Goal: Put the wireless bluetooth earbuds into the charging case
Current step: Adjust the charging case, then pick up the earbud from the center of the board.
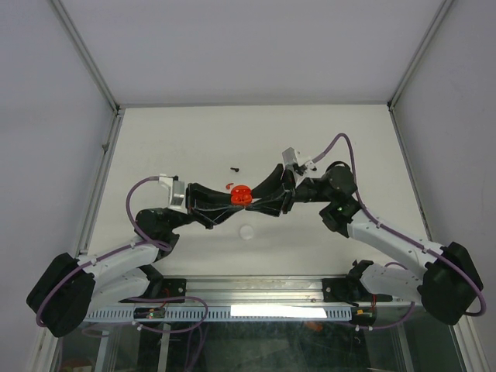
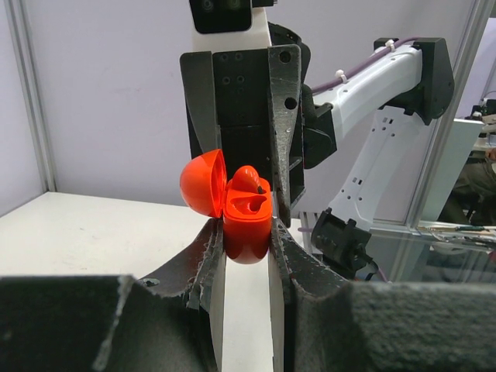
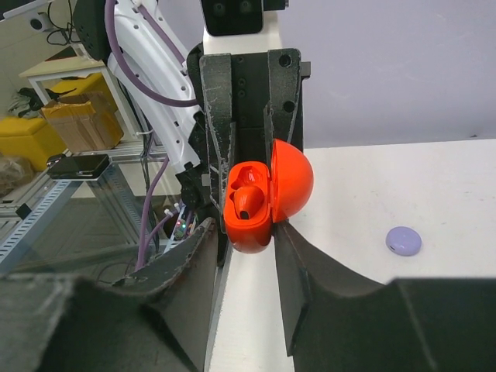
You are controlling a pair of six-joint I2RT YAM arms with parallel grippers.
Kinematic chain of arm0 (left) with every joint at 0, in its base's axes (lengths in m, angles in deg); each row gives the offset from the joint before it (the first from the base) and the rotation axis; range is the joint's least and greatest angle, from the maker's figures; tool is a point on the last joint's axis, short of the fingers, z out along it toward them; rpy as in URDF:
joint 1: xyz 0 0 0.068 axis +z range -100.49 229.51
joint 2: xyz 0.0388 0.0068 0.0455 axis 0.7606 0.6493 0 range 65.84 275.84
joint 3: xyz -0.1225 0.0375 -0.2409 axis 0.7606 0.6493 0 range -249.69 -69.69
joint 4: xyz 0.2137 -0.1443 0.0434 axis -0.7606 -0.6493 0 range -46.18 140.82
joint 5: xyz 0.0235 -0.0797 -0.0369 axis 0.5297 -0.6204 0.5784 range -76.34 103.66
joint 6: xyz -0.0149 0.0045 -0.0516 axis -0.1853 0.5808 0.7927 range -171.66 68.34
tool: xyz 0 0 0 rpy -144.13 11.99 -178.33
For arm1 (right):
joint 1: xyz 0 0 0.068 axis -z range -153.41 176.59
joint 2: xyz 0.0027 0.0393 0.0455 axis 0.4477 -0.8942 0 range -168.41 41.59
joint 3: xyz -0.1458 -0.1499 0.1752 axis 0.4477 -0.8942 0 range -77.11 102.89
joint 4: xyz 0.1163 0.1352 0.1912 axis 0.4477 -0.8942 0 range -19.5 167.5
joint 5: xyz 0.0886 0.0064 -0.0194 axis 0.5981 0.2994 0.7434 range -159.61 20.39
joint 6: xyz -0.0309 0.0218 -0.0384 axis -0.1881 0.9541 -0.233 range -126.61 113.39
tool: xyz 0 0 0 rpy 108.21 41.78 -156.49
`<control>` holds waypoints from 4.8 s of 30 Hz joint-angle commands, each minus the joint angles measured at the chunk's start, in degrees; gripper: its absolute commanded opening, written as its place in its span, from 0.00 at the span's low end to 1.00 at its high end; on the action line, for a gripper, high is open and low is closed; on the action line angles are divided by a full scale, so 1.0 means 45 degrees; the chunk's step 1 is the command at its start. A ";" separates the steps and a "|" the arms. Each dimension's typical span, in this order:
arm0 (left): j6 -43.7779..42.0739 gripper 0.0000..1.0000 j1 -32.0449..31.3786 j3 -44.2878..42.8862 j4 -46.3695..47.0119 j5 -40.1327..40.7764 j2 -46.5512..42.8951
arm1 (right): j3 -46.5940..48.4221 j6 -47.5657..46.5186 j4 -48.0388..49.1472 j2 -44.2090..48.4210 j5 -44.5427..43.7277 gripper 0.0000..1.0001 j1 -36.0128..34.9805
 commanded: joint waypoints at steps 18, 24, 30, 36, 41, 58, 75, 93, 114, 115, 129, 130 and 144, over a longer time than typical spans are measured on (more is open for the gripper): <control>-0.0383 0.27 -0.0296 0.0124 -0.0324 0.0825 -0.0764 | 0.0007 0.0168 0.0652 -0.0072 0.0021 0.01 -0.0291; -0.0534 0.37 -0.0293 0.0559 -0.0930 0.1383 -0.1420 | -0.0102 -0.0085 0.0263 0.0276 -0.0091 0.00 0.0176; -0.0441 0.29 -0.0297 0.0539 -0.0936 0.1487 -0.1460 | -0.0162 -0.0013 0.0323 0.0218 -0.0072 0.00 0.0178; -0.0137 0.11 -0.0297 0.0323 -0.0536 0.1183 -0.0837 | -0.0185 0.0466 0.0910 -0.0023 0.0007 0.10 0.0129; 0.0277 0.05 -0.0297 0.0398 0.0445 0.1246 -0.0394 | -0.0274 0.0533 0.1134 -0.0154 -0.0311 0.26 -0.0104; 0.0259 0.11 -0.0401 0.0511 0.0802 0.1531 -0.0297 | -0.0340 0.0358 0.0922 -0.0106 -0.0646 0.18 -0.0232; -0.1841 0.59 -0.0405 -0.0402 -0.9179 0.5743 -0.3517 | -0.2062 -0.1603 -0.0928 0.2137 -0.3099 0.03 0.1230; 0.0792 0.62 -0.0159 -0.4886 -1.6747 1.1368 0.1954 | -0.3920 -0.2329 -0.0807 0.3535 -0.6238 0.03 0.1387; -0.0965 0.59 0.1205 -0.8707 -1.7127 1.0262 0.8436 | -0.4483 -0.2448 -0.0520 0.3793 -0.6517 0.03 0.1430; -0.1158 0.59 0.1295 -0.8936 -1.7140 1.0088 0.8671 | -0.4488 -0.2447 -0.0519 0.3760 -0.6500 0.03 0.1428; -0.2340 0.58 0.1677 -1.0819 -1.8165 0.7969 1.0720 | -0.4464 -0.2486 -0.0690 0.3883 -0.6649 0.03 0.1450; -0.2404 0.57 0.1676 -1.0860 -1.8222 0.7785 1.0783 | -0.4483 -0.2485 -0.0712 0.3908 -0.6712 0.03 0.1465; -0.2731 0.48 0.1422 -1.0778 -1.9472 0.6346 1.0648 | -0.4562 -0.2527 -0.0792 0.4254 -0.7219 0.03 0.1484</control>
